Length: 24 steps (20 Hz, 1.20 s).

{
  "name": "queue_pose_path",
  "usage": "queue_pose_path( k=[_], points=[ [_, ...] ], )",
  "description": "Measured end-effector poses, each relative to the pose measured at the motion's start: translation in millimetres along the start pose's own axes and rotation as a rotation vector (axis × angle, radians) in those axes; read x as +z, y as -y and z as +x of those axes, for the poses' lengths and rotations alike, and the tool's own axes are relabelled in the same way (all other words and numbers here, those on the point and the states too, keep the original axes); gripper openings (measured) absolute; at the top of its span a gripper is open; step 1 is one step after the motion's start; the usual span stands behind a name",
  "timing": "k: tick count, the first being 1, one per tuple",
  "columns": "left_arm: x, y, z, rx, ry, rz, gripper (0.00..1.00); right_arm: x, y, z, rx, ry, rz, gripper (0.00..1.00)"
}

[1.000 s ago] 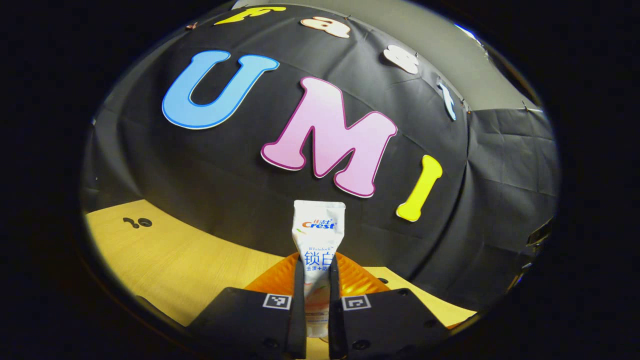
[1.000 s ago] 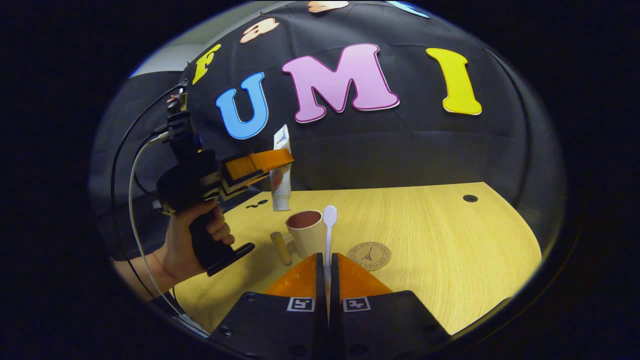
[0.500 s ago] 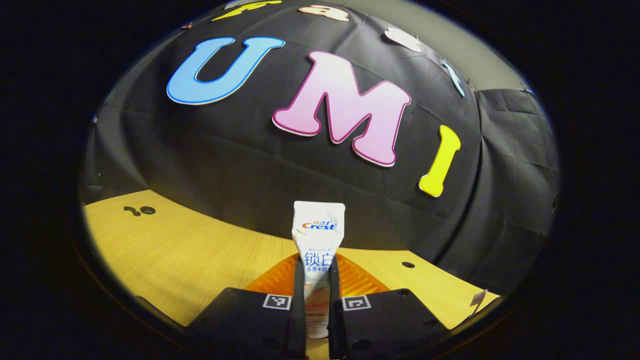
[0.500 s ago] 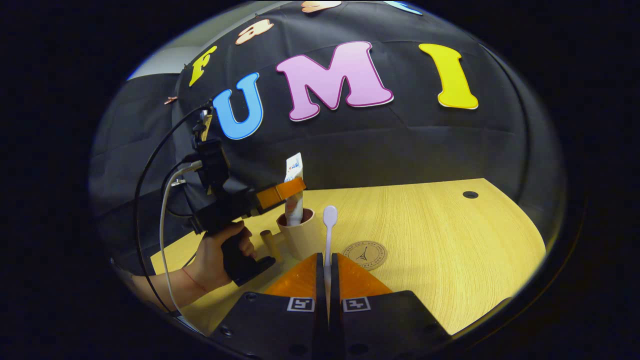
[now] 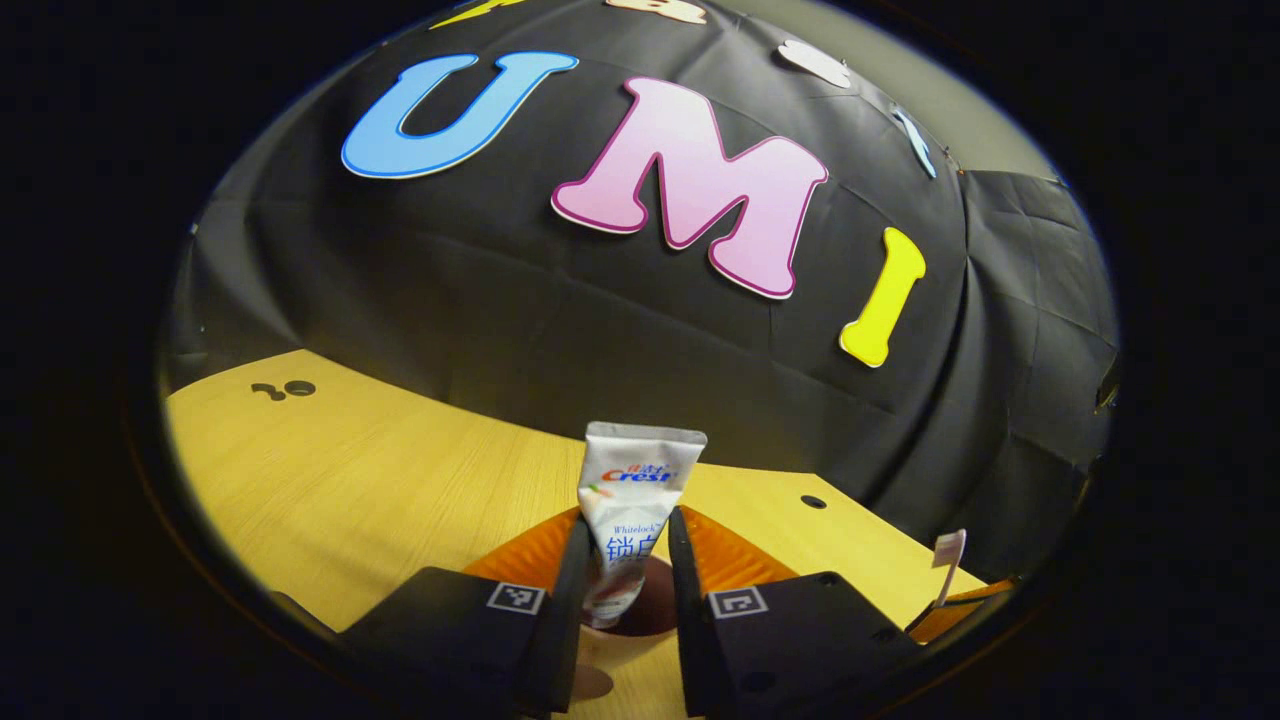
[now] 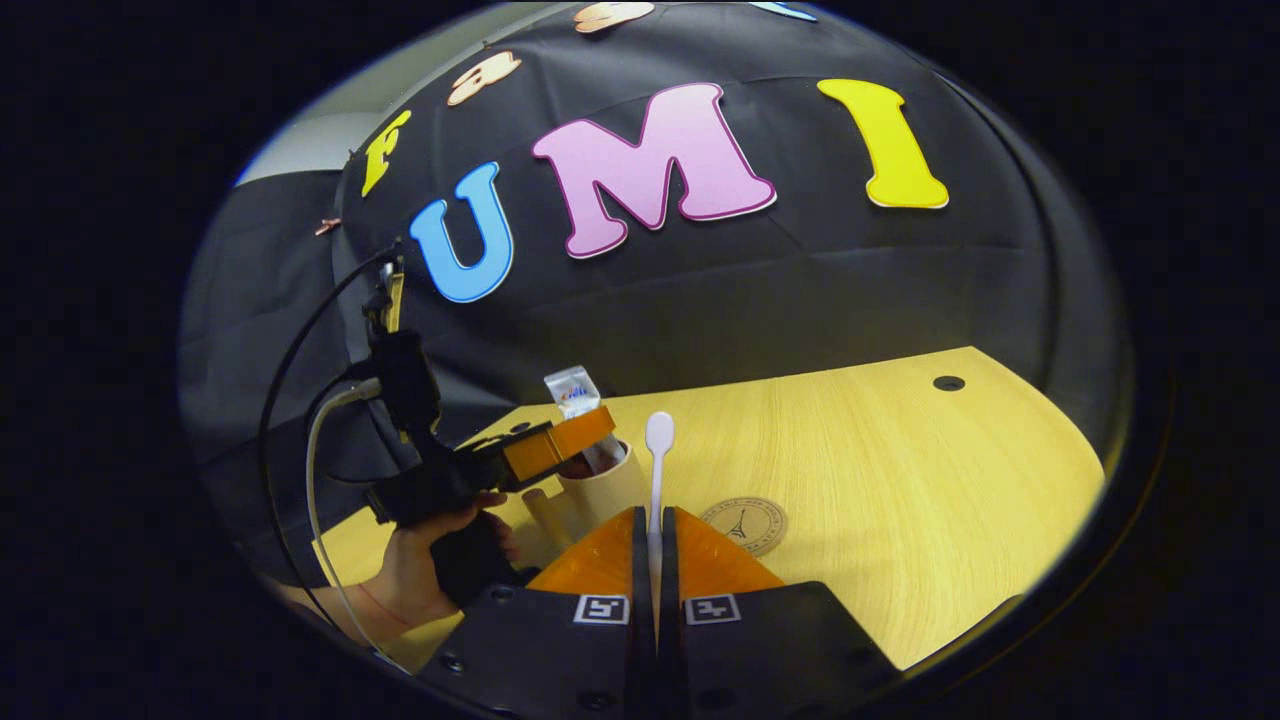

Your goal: Put the toothbrush and toothpaste on the desktop into the cup, then pick up the cup and place it on the coaster on the desktop.

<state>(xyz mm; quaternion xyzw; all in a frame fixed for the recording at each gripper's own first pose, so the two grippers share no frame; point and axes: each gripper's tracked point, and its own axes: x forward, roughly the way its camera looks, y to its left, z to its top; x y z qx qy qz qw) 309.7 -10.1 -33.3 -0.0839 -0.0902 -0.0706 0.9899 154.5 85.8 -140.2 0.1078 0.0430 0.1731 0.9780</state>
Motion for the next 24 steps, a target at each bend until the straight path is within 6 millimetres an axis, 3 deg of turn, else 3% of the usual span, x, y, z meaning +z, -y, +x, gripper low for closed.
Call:
queue_pose_path(
  k=[1, 2, 3, 4, 5, 6, 7, 8, 9, 13, 18, 24],
  points=[
    [3, -1, -5, 0.003, 0.006, -0.002, 0.47, 2, 0, 2, -0.001, 0.004, 0.006, 0.06],
    [6, -2, -8, 0.006, 0.016, -0.001, 0.59, 6, -2, 4, -0.001, 0.008, 0.014, 0.06],
    [8, -3, -9, 0.005, 0.019, 0.001, 0.51, 9, -5, 6, 0.003, 0.015, 0.023, 0.06],
    [11, -4, -12, 0.011, 0.017, 0.007, 0.63, 13, -9, 10, 0.013, 0.023, 0.031, 0.06],
    [11, -8, -16, 0.023, 0.009, 0.013, 0.66, 20, -12, 13, 0.018, 0.036, 0.039, 0.06],
    [8, -13, -20, 0.032, -0.002, 0.017, 0.59, 27, -15, 17, 0.023, 0.052, 0.045, 0.05],
    [7, -15, -25, 0.037, -0.008, 0.017, 0.6, 35, -19, 21, 0.028, 0.068, 0.053, 0.05],
    [7, -17, -29, 0.038, -0.01, 0.015, 0.72, 42, -23, 27, 0.035, 0.085, 0.061, 0.05],
    [7, -20, -35, 0.043, -0.013, 0.01, 0.64, 49, -28, 32, 0.044, 0.1, 0.07, 0.05],
    [7, -28, -68, 0.047, -0.033, -0.027, 0.66, 83, -47, 56, 0.089, 0.168, 0.109, 0.05],
    [-10, -40, -108, 0.059, -0.074, -0.025, 0.66, 110, -67, 92, 0.12, 0.238, 0.112, 0.05],
    [-44, -39, -142, 0.049, -0.154, -0.029, 0.66, 109, -62, 124, 0.094, 0.27, 0.09, 0.05]
  ],
)
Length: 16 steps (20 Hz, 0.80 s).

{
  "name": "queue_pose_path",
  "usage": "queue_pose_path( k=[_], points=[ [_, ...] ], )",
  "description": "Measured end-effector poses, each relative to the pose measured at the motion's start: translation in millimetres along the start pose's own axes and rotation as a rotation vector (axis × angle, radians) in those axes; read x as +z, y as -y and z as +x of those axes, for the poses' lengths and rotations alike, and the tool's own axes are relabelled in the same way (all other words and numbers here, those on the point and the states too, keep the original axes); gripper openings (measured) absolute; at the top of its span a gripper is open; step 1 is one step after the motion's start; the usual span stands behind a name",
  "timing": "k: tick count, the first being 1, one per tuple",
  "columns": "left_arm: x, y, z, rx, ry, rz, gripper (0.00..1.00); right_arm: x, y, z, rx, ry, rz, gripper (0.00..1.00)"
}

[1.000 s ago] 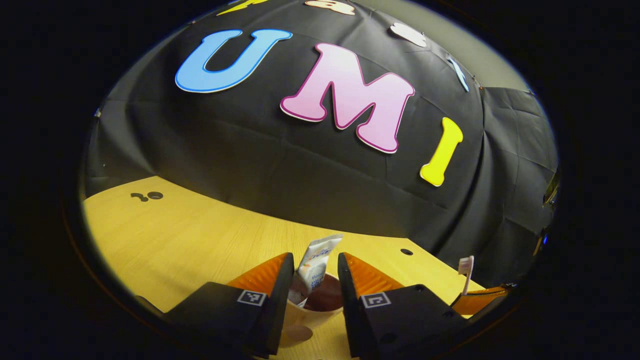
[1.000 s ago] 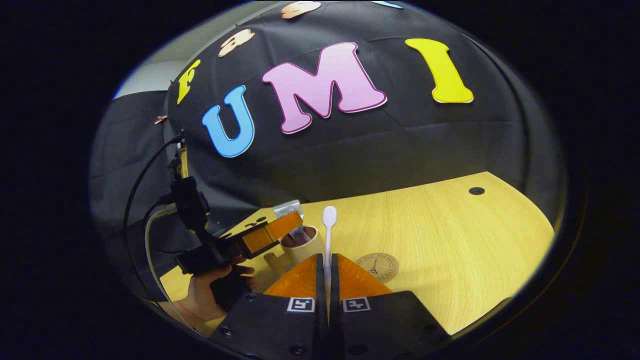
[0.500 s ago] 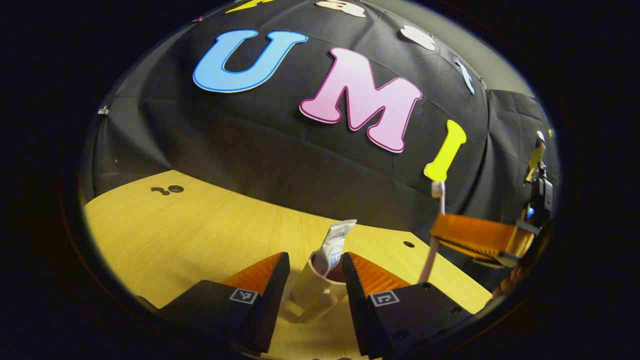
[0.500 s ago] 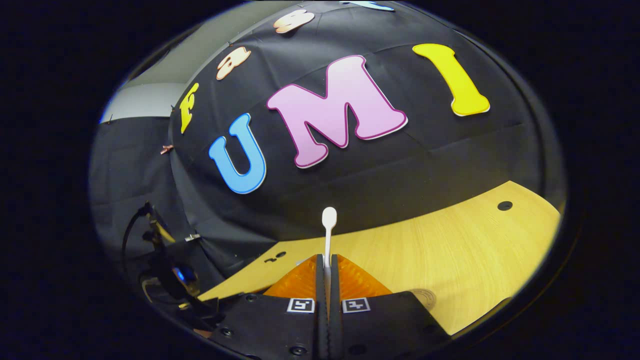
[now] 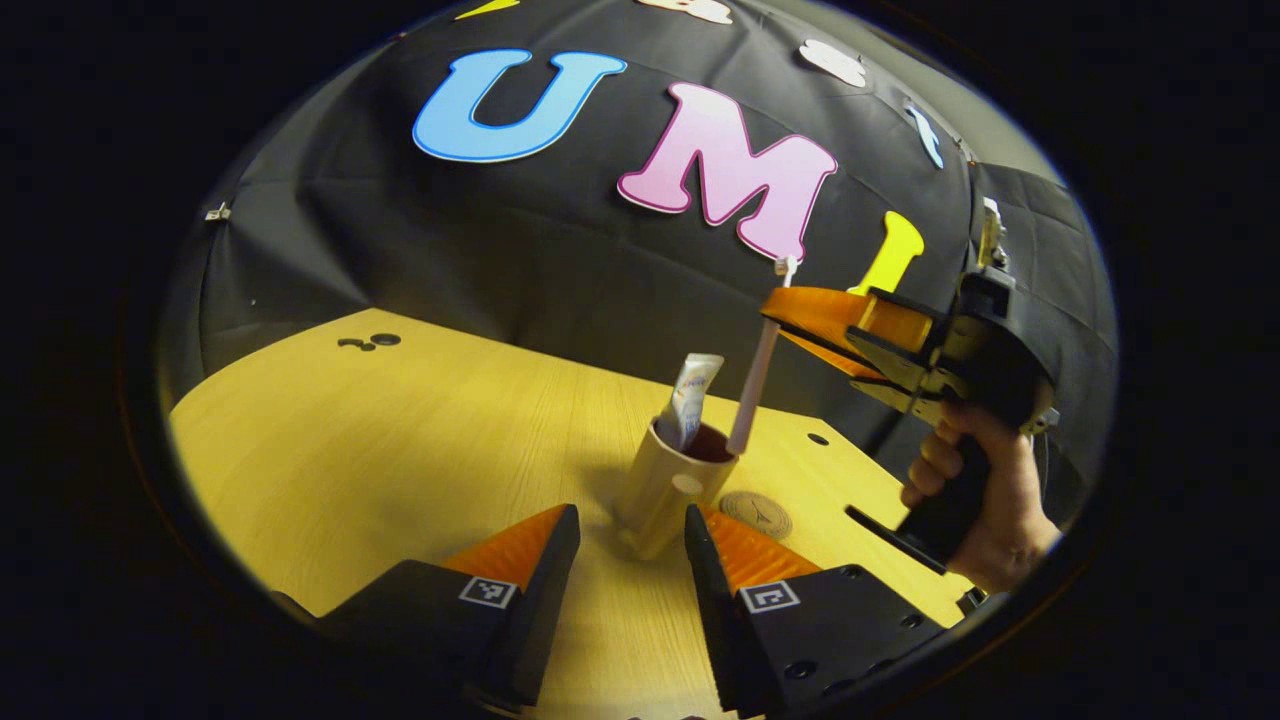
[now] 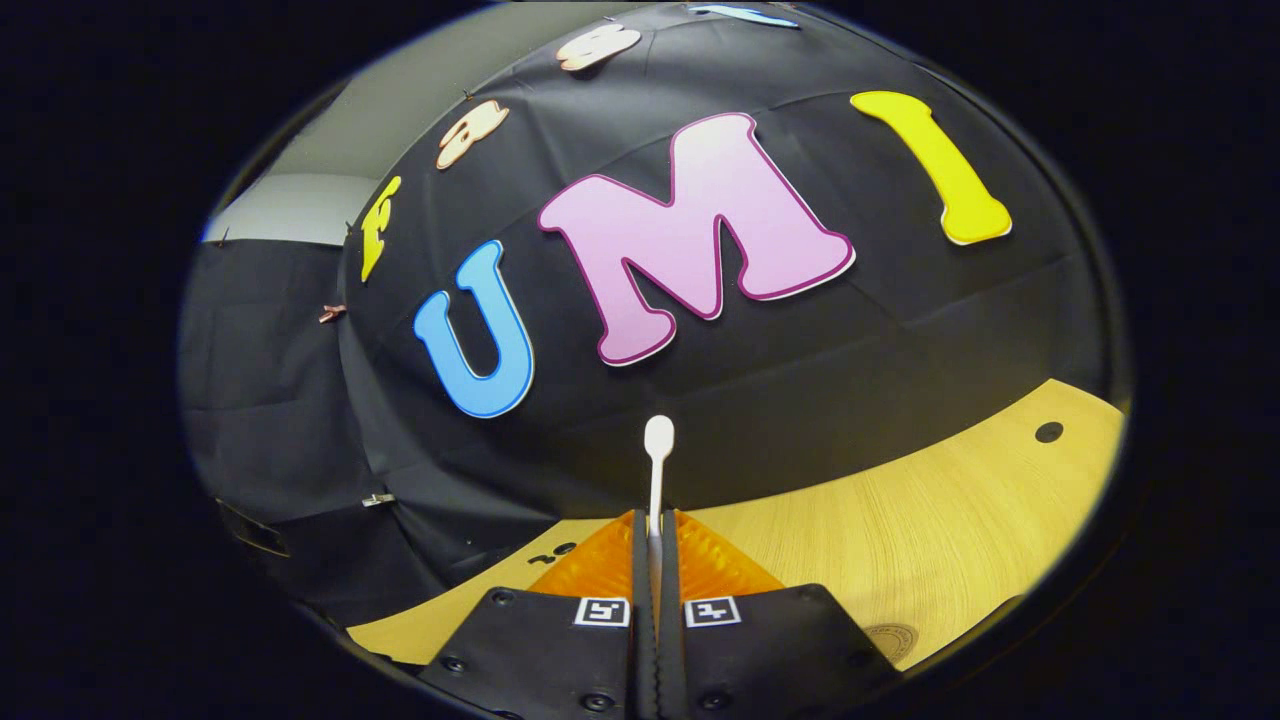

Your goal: Put the toothbrush and toothpaste on the desktop into the cup, then pick up the cup and place it on the coaster on the desktop.

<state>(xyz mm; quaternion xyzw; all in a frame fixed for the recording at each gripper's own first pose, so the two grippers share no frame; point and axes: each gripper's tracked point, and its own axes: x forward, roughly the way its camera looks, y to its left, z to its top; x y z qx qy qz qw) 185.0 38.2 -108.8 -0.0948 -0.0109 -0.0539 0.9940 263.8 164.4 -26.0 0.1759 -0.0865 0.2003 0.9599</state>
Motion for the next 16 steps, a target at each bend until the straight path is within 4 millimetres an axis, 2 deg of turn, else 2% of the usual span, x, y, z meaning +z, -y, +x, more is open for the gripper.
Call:
queue_pose_path(
  k=[5, 10, 14, 16],
  points=[
    [-22, 3, -17, -0.002, -0.038, -0.05, 0.66, -8, 10, 13, -0.024, 0.012, -0.017, 0.06],
    [-24, -5, -32, 0.027, -0.035, -0.095, 0.66, -35, 20, 22, -0.048, -0.027, -0.061, 0.05],
    [-27, -19, -39, 0.071, -0.028, -0.087, 0.66, -54, 28, 20, -0.081, -0.053, -0.096, 0.06],
    [-29, -21, -39, 0.08, -0.034, -0.09, 0.66, -66, 27, 16, -0.073, -0.079, -0.087, 0.09]
  ],
)
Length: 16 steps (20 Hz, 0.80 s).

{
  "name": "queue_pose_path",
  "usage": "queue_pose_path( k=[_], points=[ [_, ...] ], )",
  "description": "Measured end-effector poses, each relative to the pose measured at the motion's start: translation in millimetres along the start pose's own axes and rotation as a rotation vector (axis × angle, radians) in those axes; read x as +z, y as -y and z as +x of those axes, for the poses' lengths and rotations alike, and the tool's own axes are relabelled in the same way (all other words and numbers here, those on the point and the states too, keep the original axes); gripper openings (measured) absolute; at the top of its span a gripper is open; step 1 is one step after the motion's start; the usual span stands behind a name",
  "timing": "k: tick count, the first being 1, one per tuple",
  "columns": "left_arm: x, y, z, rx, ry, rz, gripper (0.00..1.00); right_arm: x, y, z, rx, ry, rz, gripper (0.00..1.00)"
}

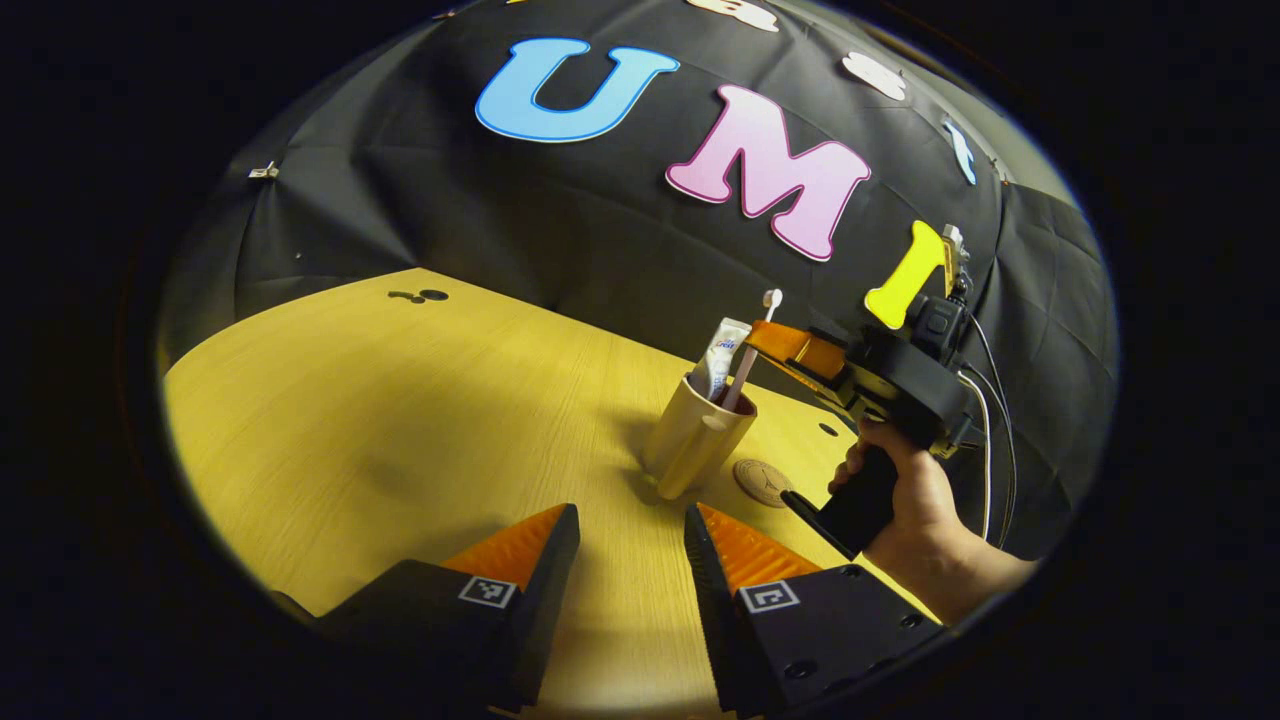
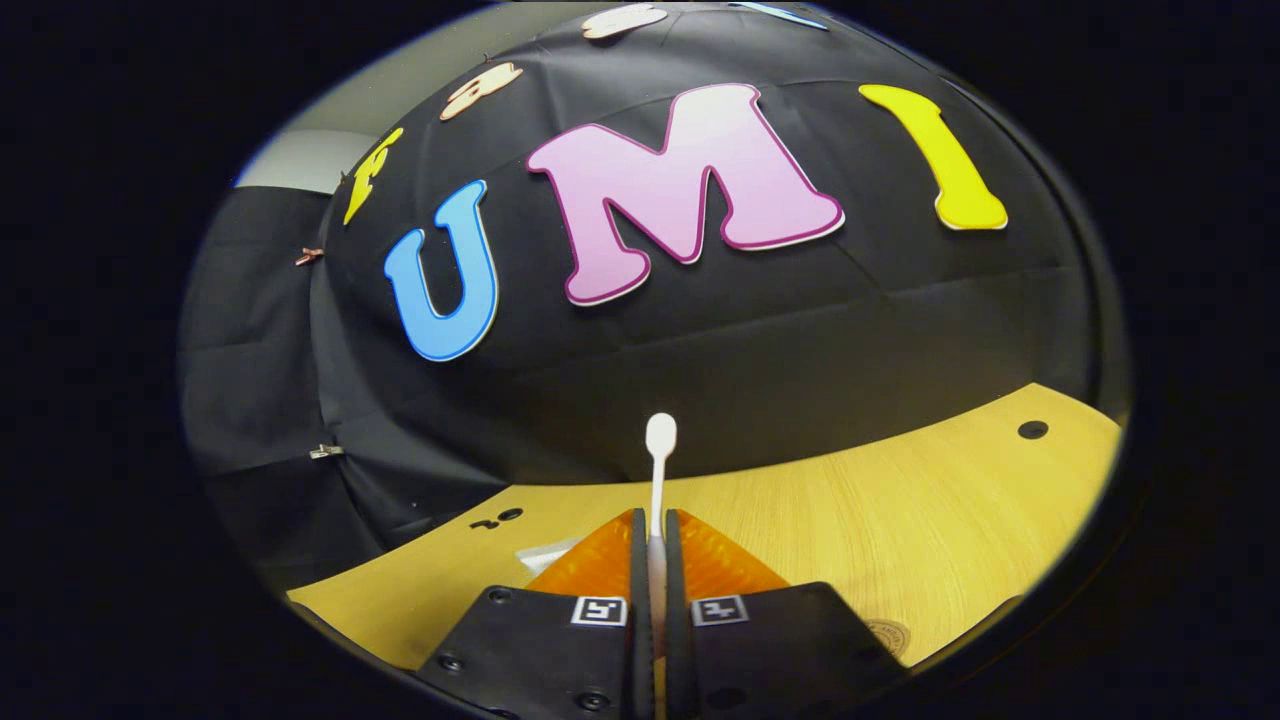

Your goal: Put the toothbrush and toothpaste on the desktop into the cup, then pick up the cup and place it on the coaster on the desktop.

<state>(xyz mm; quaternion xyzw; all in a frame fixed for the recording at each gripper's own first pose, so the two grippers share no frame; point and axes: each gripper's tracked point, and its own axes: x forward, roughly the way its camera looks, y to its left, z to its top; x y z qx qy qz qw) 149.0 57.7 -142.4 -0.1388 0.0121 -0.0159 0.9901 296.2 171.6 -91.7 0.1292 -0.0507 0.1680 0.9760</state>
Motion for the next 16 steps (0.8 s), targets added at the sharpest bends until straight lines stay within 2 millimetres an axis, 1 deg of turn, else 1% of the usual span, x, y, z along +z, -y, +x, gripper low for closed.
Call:
queue_pose_path(
  k=[1, 2, 4, 5, 7, 8, 12, 13, 14, 16],
  points=[
    [-1, 0, -1, 0.002, -0.002, 0.0, 0.66, -7, 0, -1, 0.003, -0.016, 0.005, 0.0],
    [-2, 0, -1, 0.004, -0.002, 0.003, 0.66, -13, -1, -5, 0.01, -0.032, 0.012, 0.12],
    [-1, 2, 2, 0.009, -0.006, 0.015, 0.66, -24, -2, -11, 0.012, -0.069, 0.021, 0.27],
    [-2, 4, 4, 0.008, -0.008, 0.02, 0.66, -28, -3, -16, 0.014, -0.085, 0.023, 0.31],
    [-1, 8, 10, 0.006, -0.018, 0.026, 0.66, -33, -3, -29, 0.018, -0.114, 0.025, 0.33],
    [0, 11, 13, 0.007, -0.025, 0.029, 0.66, -36, -3, -38, 0.018, -0.131, 0.028, 0.37],
    [5, 26, 25, 0.004, -0.059, 0.043, 0.66, -48, 0, -70, 0.017, -0.217, 0.072, 0.4],
    [6, 28, 27, 0.01, -0.066, 0.056, 0.66, -49, 2, -77, 0.021, -0.241, 0.074, 0.25],
    [9, 29, 31, 0.014, -0.073, 0.068, 0.66, -50, 3, -82, 0.02, -0.264, 0.07, 0.42],
    [10, 33, 37, 0.02, -0.101, 0.093, 0.66, -53, 12, -95, 0.013, -0.315, 0.066, 0.45]
  ],
)
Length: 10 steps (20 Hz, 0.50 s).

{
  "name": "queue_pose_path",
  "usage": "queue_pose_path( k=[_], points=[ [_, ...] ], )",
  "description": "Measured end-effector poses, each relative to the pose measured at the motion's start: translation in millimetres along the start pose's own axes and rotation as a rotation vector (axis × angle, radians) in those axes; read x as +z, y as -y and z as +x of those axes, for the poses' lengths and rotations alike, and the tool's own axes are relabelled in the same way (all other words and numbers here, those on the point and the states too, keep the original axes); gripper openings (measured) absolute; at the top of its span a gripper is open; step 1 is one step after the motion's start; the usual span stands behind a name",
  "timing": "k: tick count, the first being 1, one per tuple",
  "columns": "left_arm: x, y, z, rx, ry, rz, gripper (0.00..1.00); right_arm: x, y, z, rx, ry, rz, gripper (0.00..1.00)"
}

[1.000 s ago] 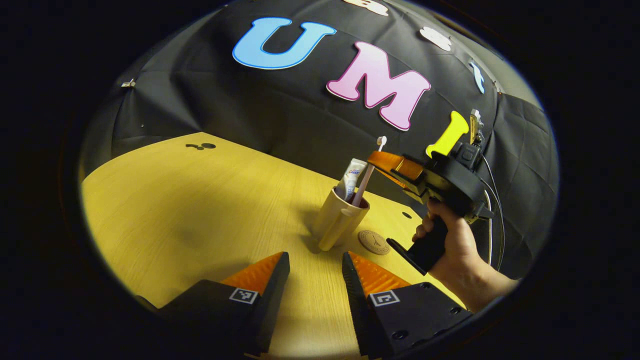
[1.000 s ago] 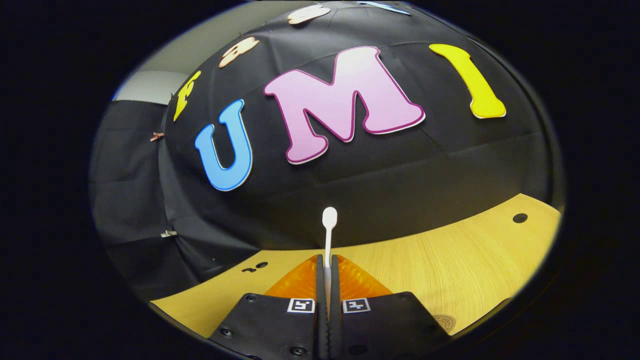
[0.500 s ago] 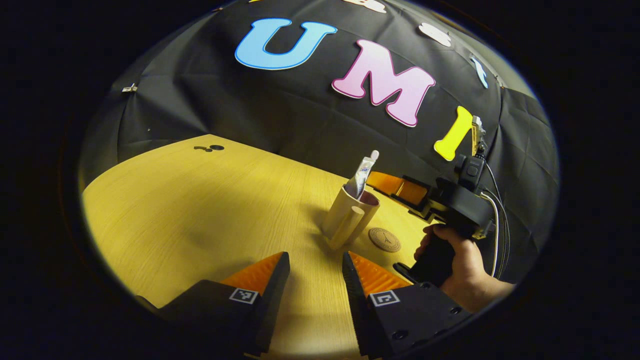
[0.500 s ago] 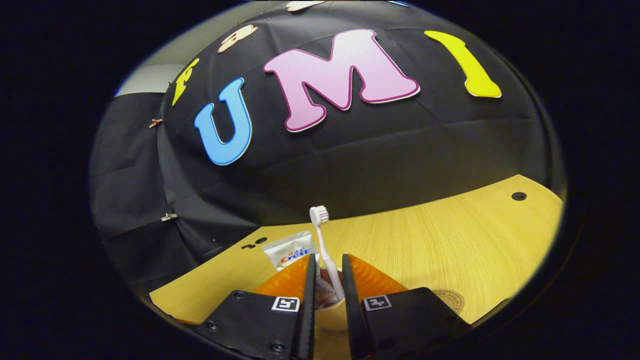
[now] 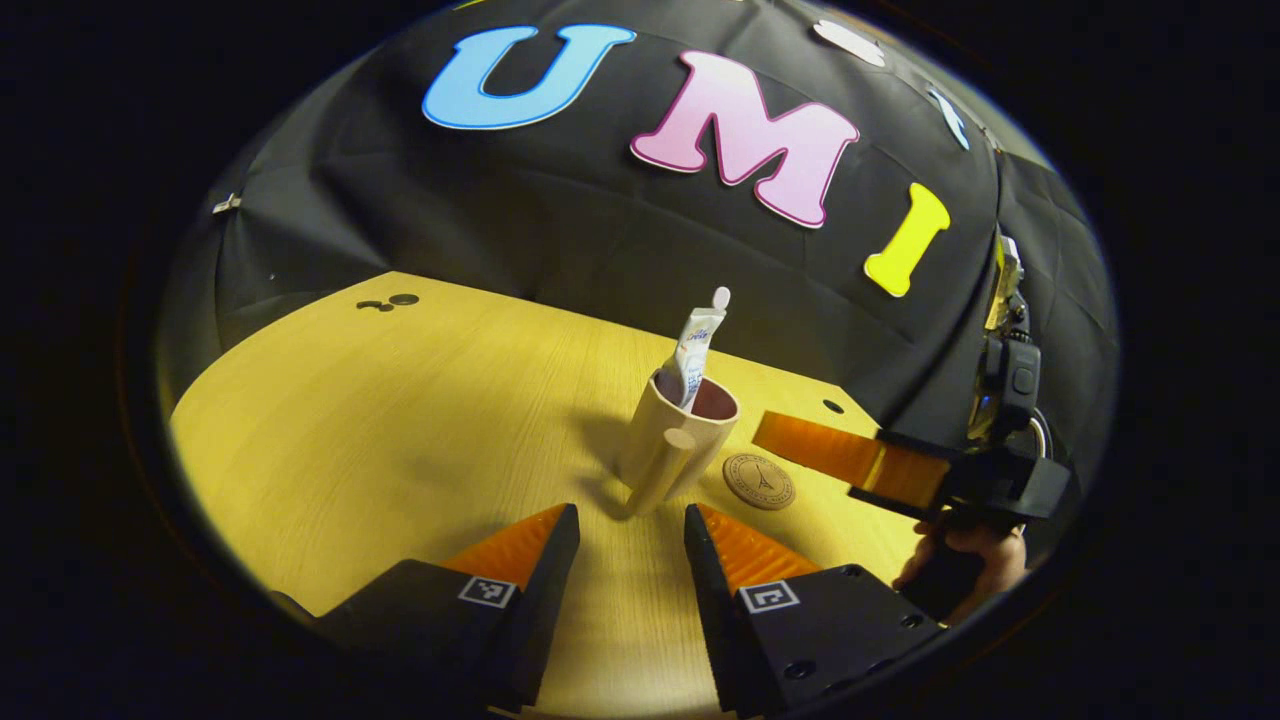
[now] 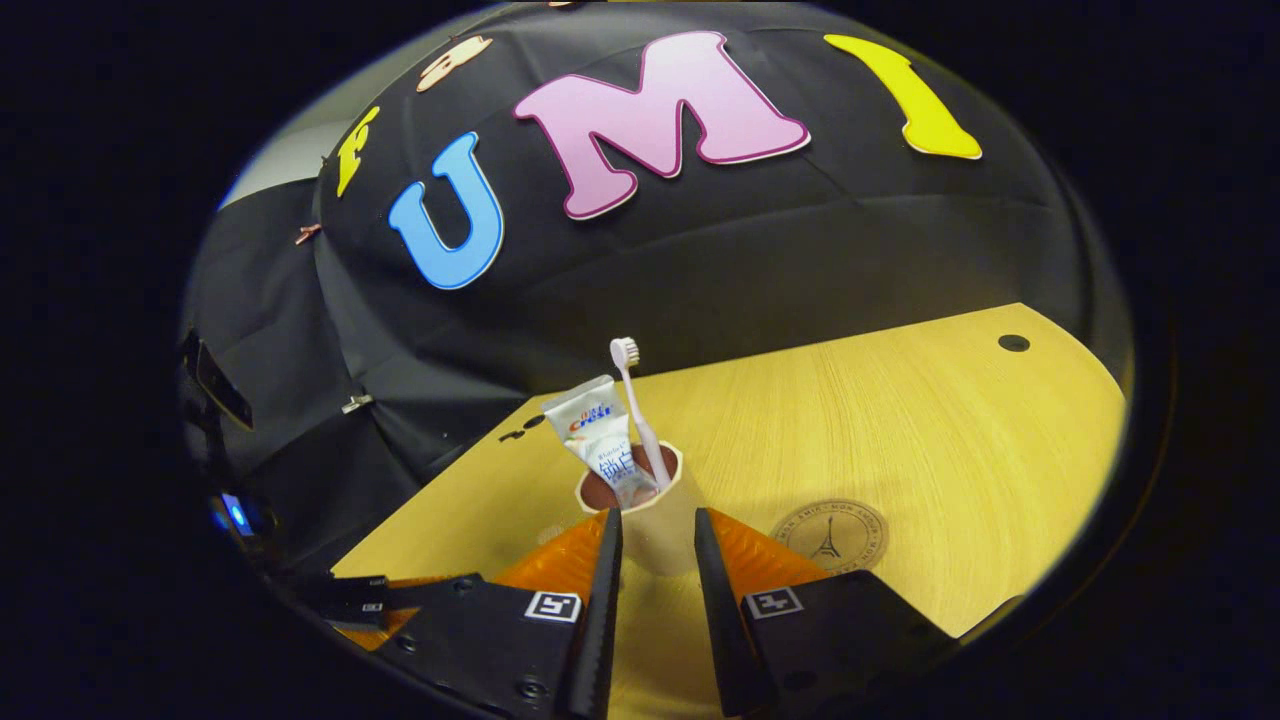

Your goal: Put the toothbrush and toothpaste on the desktop into the cup, then pick up the cup and place it on the coaster on the desktop.

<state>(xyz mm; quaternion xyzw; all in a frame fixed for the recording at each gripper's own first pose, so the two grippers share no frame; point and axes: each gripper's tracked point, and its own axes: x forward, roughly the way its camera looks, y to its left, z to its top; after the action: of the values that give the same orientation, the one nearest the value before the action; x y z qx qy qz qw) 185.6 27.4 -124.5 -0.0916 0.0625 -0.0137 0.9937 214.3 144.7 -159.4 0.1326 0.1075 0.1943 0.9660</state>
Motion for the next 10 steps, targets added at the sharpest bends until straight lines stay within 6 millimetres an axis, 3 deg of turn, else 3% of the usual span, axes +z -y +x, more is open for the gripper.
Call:
queue_pose_path(
  k=[1, 2, 4, 5, 7, 10],
  points=[
    [0, 1, 4, 0.005, -0.014, 0.012, 0.66, -5, 5, -6, -0.005, -0.03, 0.002, 0.45],
    [1, 0, 6, 0.014, -0.034, 0.028, 0.66, -11, 11, -12, -0.018, -0.068, 0.007, 0.29],
    [3, -2, 10, 0.036, -0.082, 0.061, 0.66, -29, 20, -25, -0.034, -0.145, 0.027, 0.29],
    [3, -1, 11, 0.036, -0.11, 0.07, 0.66, -36, 26, -32, -0.046, -0.176, 0.027, 0.45],
    [8, 8, 14, 0.02, -0.165, 0.071, 0.66, -61, 39, -45, -0.071, -0.258, 0.022, 0.46],
    [15, 13, 24, 0.017, -0.226, 0.082, 0.66, -82, 49, -68, -0.088, -0.345, 0.027, 0.46]
  ],
)
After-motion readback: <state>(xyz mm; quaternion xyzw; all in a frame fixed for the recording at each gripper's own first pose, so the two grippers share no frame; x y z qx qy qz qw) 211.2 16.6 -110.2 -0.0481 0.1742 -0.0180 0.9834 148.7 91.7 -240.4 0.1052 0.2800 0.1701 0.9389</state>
